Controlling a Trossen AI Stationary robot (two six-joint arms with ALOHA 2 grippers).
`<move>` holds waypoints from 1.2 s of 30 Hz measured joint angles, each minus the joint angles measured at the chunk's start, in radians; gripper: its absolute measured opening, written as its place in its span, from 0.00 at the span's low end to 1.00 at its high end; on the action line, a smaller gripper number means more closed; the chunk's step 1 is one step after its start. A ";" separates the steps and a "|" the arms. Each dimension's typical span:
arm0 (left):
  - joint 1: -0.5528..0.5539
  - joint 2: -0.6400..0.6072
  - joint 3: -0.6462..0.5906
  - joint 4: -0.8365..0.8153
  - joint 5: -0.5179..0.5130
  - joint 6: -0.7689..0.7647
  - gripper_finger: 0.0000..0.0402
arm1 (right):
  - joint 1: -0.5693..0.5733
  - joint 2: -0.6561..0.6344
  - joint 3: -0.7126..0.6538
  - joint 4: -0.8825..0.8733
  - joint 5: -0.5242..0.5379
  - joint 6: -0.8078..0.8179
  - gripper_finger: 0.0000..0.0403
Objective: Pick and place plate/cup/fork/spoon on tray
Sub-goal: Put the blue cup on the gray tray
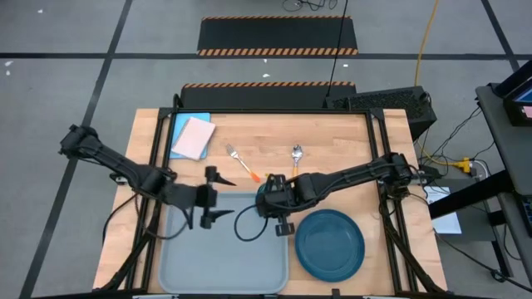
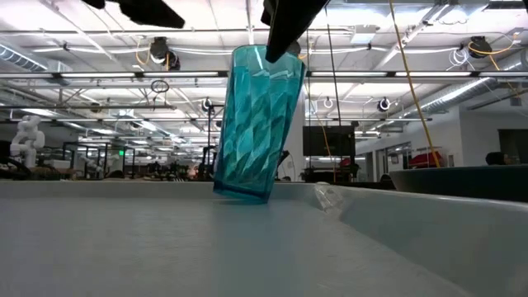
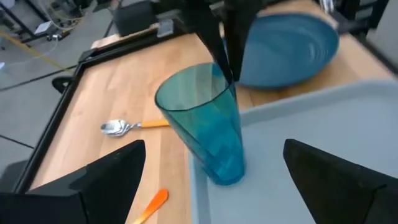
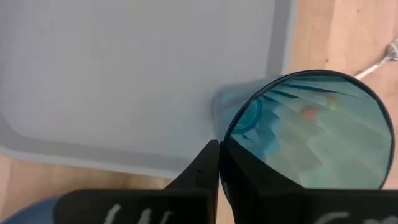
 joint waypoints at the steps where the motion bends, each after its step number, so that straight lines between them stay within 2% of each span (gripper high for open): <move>1: 0.000 0.028 0.014 0.000 0.000 0.019 0.96 | 0.001 0.000 0.000 0.000 -0.001 -0.001 0.03; 8: 0.000 0.162 0.095 0.001 0.000 0.068 0.96 | 0.011 -0.001 0.000 0.008 -0.001 -0.031 0.06; 16: -0.007 0.192 0.110 -0.015 0.001 0.084 0.95 | 0.015 -0.001 0.000 0.076 0.000 -0.043 0.22; 22: -0.049 0.192 0.111 0.012 0.003 0.134 0.85 | 0.028 -0.015 0.000 0.087 0.000 -0.063 0.31; 27: -0.065 0.200 0.149 0.015 0.001 0.136 0.75 | 0.054 -0.066 0.000 0.107 0.003 -0.074 0.33; 31: -0.049 0.246 0.225 -0.077 0.001 0.166 0.69 | 0.086 -0.114 -0.016 0.111 0.069 -0.042 0.33; 36: -0.017 0.368 0.343 -0.202 0.032 0.164 0.68 | 0.124 -0.189 -0.097 0.123 0.211 0.035 0.33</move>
